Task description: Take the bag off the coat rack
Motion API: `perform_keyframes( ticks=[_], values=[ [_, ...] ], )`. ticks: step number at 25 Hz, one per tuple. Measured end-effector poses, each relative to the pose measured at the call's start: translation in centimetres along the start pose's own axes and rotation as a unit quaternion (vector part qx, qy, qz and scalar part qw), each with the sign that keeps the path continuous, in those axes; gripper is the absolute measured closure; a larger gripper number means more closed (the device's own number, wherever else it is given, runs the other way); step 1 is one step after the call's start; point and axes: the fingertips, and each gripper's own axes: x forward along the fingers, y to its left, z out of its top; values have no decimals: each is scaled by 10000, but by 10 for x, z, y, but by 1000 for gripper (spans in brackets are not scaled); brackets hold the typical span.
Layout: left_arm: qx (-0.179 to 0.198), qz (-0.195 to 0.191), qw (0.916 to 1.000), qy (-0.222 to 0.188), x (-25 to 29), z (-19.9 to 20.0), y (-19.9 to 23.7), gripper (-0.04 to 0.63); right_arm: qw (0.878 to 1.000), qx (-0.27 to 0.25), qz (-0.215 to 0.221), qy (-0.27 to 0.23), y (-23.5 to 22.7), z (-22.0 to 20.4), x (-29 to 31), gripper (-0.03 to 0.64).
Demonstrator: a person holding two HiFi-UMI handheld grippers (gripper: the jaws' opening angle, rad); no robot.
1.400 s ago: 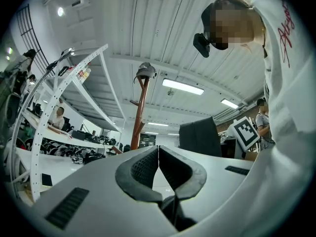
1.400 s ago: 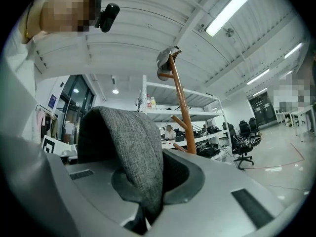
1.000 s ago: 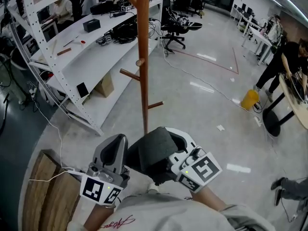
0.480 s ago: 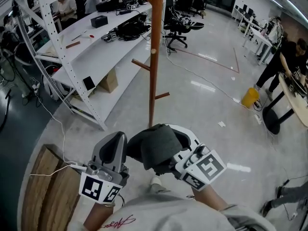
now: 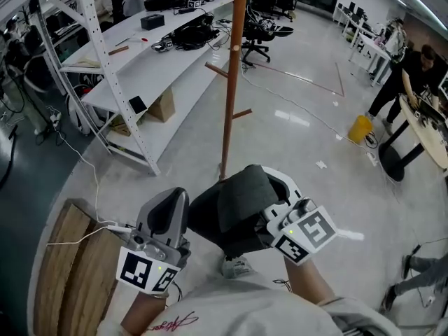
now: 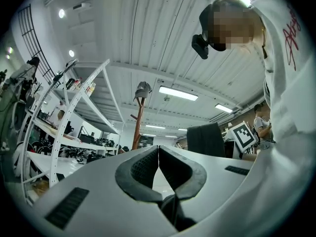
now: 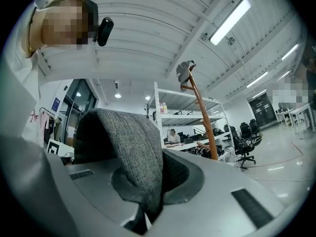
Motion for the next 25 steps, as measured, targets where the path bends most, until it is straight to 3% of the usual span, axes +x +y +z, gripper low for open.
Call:
perform_keyframes(
  ticks=[13, 25],
  values=[
    [-30, -243, 9997, -51, -51, 25, -34, 575, 10000, 60, -27, -63, 63, 12, -39, 586],
    [-45, -192, 9998, -99, -60, 29, -70, 575, 9999, 152, -22, -57, 67, 14, -75, 586]
  ],
)
